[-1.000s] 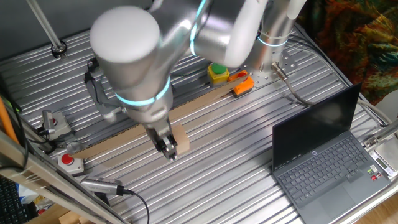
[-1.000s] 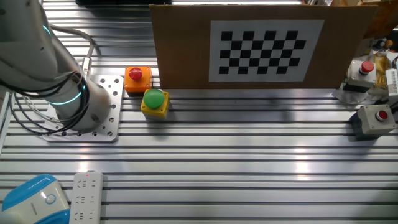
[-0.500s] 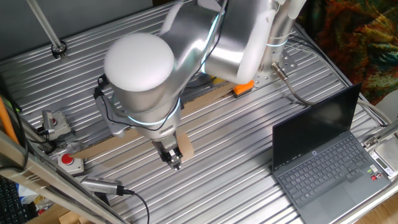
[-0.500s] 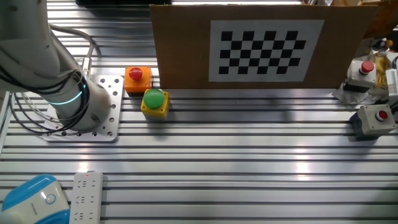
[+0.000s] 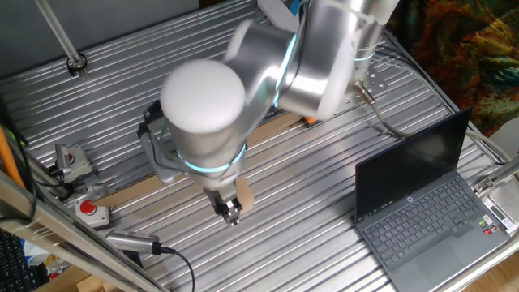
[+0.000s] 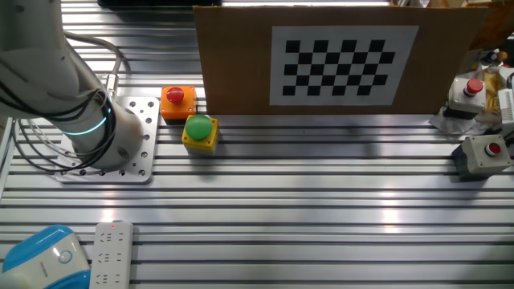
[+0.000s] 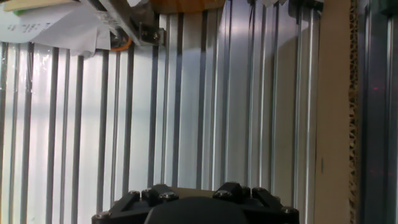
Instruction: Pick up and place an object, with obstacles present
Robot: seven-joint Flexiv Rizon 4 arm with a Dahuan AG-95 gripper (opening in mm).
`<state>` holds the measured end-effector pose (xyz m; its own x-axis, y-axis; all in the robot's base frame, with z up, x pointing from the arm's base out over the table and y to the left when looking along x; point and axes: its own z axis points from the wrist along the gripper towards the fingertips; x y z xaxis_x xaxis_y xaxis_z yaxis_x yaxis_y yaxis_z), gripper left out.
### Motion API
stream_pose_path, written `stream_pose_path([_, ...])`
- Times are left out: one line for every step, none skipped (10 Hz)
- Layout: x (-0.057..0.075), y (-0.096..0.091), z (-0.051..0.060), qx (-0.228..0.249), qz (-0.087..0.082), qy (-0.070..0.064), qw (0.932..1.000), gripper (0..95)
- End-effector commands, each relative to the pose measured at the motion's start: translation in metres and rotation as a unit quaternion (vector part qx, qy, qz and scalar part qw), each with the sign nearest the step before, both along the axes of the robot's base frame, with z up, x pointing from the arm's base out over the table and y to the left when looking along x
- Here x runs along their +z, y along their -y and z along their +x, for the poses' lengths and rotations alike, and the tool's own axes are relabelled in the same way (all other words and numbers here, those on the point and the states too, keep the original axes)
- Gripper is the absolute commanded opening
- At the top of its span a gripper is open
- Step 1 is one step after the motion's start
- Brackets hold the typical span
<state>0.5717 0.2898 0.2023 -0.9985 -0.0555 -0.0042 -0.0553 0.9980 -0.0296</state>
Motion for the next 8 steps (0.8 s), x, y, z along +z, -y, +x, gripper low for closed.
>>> stream_pose_path([-0.011,0.001,-0.001,0.000,-0.002,0.009,1.0000,0.0])
stream_pose_path([-0.018,0.001,-0.001,0.000,-0.004,0.014,0.9999,0.0])
stream_pose_path([-0.026,0.001,-0.001,0.001,-0.006,0.017,0.9998,0.0])
stream_pose_path([-0.034,0.000,-0.002,0.001,-0.008,0.020,0.9998,0.0])
stream_pose_path([-0.038,0.000,-0.002,0.002,-0.009,0.022,0.9997,0.0])
stream_pose_path([-0.043,-0.001,-0.003,0.002,-0.013,0.023,0.9996,0.0])
stream_pose_path([-0.048,-0.001,-0.004,0.001,-0.014,0.027,0.9995,0.0])
stream_pose_path([-0.051,-0.002,-0.004,0.000,-0.014,0.030,0.9995,0.0])
